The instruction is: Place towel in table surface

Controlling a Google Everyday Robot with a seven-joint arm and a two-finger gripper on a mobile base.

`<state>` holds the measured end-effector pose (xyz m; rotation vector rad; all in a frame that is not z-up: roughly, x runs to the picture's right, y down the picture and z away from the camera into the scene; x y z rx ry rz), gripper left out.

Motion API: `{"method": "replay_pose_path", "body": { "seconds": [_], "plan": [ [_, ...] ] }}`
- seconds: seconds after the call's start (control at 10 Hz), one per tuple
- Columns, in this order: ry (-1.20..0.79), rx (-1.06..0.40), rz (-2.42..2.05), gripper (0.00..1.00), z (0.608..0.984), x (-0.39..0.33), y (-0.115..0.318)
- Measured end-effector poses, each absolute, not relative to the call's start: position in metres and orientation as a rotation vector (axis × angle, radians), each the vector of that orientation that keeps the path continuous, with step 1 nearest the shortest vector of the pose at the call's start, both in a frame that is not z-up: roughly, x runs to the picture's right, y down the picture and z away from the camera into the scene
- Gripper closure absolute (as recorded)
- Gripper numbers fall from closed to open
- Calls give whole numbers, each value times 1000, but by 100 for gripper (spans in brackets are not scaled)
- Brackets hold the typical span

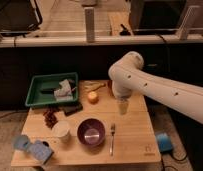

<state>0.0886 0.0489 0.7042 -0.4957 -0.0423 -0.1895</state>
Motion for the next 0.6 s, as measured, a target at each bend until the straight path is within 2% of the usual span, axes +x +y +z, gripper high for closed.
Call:
{"method": "replay_pose_path", "body": {
  "seconds": [0.6],
  "plan": [
    [-77, -480, -222, 20, 718, 35, 34]
  ]
}}
